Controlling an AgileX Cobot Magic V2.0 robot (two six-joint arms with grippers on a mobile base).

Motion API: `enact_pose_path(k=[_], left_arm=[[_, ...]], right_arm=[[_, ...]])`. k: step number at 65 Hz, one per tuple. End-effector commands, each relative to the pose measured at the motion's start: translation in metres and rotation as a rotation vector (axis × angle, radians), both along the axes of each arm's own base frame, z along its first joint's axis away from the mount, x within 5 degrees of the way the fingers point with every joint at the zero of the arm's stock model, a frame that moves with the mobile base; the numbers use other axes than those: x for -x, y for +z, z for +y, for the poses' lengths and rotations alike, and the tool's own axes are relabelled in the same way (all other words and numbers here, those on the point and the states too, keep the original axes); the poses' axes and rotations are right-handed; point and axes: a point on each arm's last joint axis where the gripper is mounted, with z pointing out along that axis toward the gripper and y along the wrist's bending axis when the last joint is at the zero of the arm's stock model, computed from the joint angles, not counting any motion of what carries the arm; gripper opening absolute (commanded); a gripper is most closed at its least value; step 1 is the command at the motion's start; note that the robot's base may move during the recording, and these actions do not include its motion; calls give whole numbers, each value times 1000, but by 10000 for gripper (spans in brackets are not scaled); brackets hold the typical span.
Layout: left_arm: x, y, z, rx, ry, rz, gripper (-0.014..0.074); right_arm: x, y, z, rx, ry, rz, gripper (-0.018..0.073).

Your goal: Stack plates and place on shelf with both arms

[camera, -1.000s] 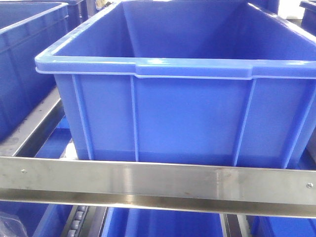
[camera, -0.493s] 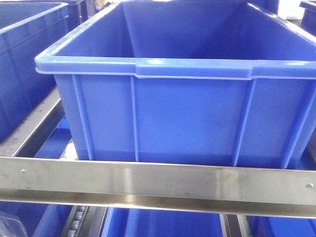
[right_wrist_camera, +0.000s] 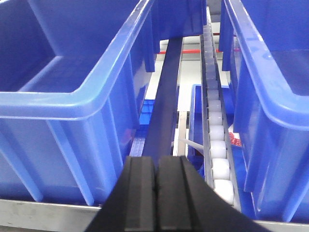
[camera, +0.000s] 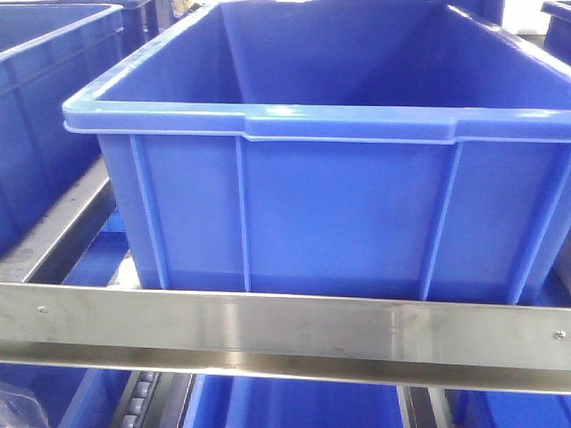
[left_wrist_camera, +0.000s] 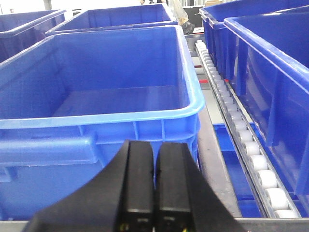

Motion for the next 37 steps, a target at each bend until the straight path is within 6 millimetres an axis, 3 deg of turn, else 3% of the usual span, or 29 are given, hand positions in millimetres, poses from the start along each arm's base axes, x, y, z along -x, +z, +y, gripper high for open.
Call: enact_pose_path(k=[1,37], left_arm=[[3,9,-1,17,-11,-109,82],[3,9,-1,17,-11,-107,82]], right_arm=[[1,8,-1,9,-6,-105,49],[1,8,-1,9,-6,-105,49]])
